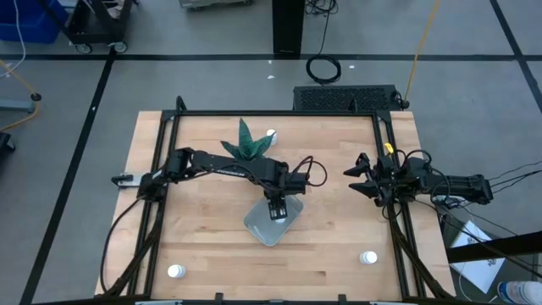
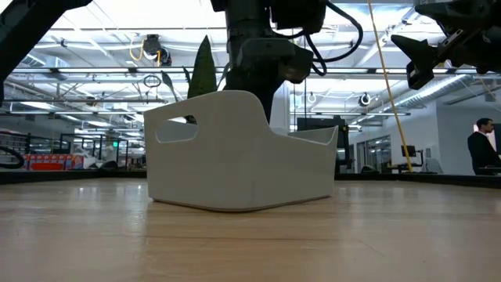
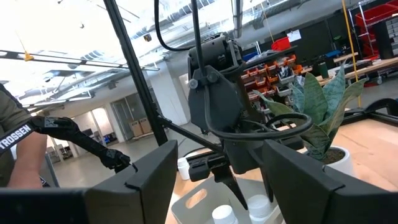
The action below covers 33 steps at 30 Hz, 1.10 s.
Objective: Pick and place pill bottles into a basket
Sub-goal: Put the white medicine bottle into the gray bin
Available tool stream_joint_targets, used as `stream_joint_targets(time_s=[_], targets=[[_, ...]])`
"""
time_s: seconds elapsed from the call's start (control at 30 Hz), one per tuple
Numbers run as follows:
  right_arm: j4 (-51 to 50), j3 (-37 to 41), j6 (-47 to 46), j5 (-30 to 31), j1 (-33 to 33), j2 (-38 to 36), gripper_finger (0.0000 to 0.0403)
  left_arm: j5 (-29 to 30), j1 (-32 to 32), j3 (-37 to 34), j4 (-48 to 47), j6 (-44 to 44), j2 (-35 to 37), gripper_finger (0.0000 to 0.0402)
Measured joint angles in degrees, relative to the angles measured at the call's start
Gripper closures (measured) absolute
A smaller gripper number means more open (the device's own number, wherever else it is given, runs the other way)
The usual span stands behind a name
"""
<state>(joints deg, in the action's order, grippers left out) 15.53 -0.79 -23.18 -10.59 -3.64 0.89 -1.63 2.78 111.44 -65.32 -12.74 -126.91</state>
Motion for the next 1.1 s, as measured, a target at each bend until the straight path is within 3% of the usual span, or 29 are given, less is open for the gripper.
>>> stream_joint_targets(time_s=[0.33,0.67,0.93,1.1], targets=[[0.00,0.00,0.00,-0.02,0.00,0.00,0.0173,-1.75,-0.18,1.26,-2.66,0.26,0.11,0.0116],[0.00,0.00,0.02,0.00,0.00,0.00,0.0172,-3.27,0.00,11.93,-8.17,1.54,0.90,0.0093],[-0.02,-0.01,0.01,-0.01,0.00,0.01,0.0175,-3.45,1.28,13.95,4.43,3.58,13.42,0.0119],[-0.05,-0.07,0.02,0.00,0.00,0.29,0.0172,2.75,1.94,10.62,9.94,7.24,23.60,0.0136]])
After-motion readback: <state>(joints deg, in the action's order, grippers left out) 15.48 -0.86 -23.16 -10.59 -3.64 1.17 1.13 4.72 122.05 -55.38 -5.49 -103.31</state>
